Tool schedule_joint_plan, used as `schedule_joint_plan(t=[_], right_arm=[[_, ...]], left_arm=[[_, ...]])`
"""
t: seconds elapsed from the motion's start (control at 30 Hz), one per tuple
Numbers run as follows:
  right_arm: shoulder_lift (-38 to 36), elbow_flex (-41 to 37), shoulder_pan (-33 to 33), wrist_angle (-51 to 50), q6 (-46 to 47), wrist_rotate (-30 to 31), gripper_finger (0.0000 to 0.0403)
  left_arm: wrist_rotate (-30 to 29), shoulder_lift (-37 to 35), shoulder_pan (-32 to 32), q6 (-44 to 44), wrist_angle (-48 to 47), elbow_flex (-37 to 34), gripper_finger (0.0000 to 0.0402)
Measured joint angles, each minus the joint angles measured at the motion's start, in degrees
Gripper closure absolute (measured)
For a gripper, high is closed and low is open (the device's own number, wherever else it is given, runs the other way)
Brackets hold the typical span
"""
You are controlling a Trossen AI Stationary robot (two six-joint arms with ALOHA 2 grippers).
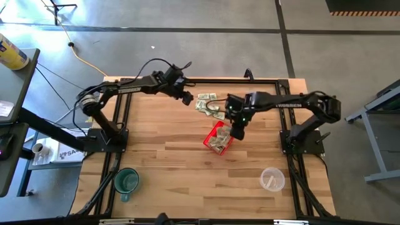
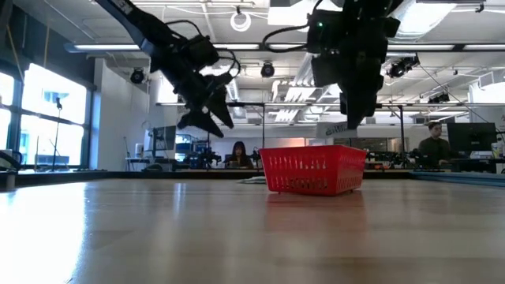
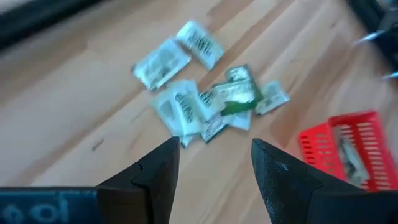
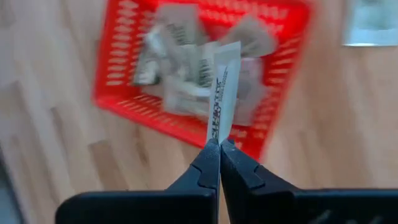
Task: Pick and place items into bin
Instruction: Put the white stevia packet into the bin
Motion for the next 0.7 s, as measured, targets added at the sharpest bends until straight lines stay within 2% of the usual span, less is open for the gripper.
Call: schedule_joint_plan(t=[0.1,0.2,0.33,0.47,0.6,0.7], right_arm=[[0.07,-1.83,0.82,2.06,1.13,-1.69,0.0394],[0.11,-2.42,1.05,3.47,2.2,-1.24,0.0363],[0.02,-2.32,1.03,5.32,3.18,6.02,0.028],[-1.06,-2.32,0.94,4.17,3.79,14.55,0.0185],[-3.35,-2.32,0.9,3.0,4.01,17.53,0.0116],[-5.31,-2.32,0.32,1.44,4.83,17.98,0.009]], left_arm=[[0.01,3.2,-0.38,-2.72,-0.14,-0.09,0.0169],[-0.27,5.67,-1.25,-5.12,3.91,0.0,0.0169],[-0.59,7.55,-1.93,-6.15,7.36,1.32,0.0169],[-3.55,10.35,-1.89,-5.51,3.52,5.91,0.0153],[-5.83,14.44,-1.79,5.85,-0.43,13.76,0.0134],[-5.24,20.63,-1.63,16.12,-11.17,23.74,0.0129]])
